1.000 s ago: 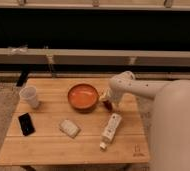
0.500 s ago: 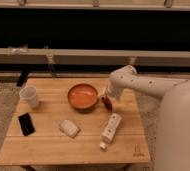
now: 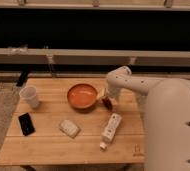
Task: Place the pepper on the white sponge
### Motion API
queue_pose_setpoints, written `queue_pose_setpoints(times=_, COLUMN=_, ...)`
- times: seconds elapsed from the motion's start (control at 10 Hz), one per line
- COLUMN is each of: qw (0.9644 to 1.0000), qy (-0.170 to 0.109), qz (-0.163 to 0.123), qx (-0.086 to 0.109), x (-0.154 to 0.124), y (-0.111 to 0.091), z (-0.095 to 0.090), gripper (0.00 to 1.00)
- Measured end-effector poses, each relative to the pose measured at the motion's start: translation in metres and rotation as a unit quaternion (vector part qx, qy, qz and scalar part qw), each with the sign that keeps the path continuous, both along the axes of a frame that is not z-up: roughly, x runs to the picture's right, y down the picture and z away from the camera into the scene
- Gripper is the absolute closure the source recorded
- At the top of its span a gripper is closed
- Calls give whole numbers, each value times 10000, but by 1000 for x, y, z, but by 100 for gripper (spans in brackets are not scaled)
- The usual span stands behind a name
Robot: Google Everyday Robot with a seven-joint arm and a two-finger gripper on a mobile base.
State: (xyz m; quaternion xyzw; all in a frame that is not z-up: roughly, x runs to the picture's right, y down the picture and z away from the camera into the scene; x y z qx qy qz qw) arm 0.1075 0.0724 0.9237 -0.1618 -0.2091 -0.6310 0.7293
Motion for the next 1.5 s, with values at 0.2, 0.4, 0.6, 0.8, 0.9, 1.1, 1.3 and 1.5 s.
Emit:
queue_pose_setpoints(times=0.2, qw=9999, qy=63, qz=-42, qx=-82, x=5, y=2, z=8, gripper=20)
queue_pose_setpoints(times=0.4, qw=9998, qy=71, qz=64, qx=-148, x=9, y=3, z=12, gripper=20)
queue_pose_setpoints(times=0.6, qw=9995, qy=34, qz=262, qx=-159, x=16, y=0, z=11, gripper=20)
queue_pose_setpoints(times=0.8, qw=9990, qy=-28, qz=410, qx=-150, x=20, y=-3, z=7, gripper=20)
queue_pose_setpoints(times=0.9, qw=9988, qy=-51, qz=466, qx=-132, x=22, y=-5, z=6, gripper=20)
queue_pose_setpoints(times=1.1, qw=9981, qy=-98, qz=599, qx=-92, x=28, y=-11, z=2, gripper=20)
queue_pose_setpoints(times=1.3, qw=9972, qy=-106, qz=728, qx=-95, x=36, y=-13, z=0, gripper=20)
queue_pose_setpoints(times=1.5, qw=9964, qy=-119, qz=828, qx=-112, x=38, y=-14, z=0, gripper=20)
